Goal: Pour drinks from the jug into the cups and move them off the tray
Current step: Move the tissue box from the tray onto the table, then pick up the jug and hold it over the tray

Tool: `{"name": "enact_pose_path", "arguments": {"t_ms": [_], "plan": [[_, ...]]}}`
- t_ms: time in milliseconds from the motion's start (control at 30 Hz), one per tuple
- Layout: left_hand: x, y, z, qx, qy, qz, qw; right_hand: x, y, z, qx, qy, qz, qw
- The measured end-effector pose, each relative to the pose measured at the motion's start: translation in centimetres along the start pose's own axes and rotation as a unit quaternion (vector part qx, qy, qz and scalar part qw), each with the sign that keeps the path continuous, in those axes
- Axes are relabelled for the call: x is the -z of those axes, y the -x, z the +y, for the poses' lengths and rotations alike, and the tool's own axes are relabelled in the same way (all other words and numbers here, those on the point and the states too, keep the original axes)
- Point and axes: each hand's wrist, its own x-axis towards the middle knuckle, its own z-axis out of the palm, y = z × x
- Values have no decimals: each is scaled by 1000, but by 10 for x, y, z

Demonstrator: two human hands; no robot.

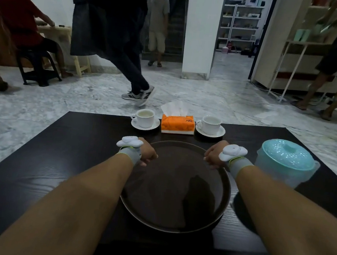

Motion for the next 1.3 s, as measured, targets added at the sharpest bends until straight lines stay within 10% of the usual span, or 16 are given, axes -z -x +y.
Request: {"name": "enact_pose_path", "arguments": {"t_ms": [1300], "plan": [[-102, 78, 125, -119, -81, -157, 977, 143, 71, 39, -62, -14, -15, 998]]}}
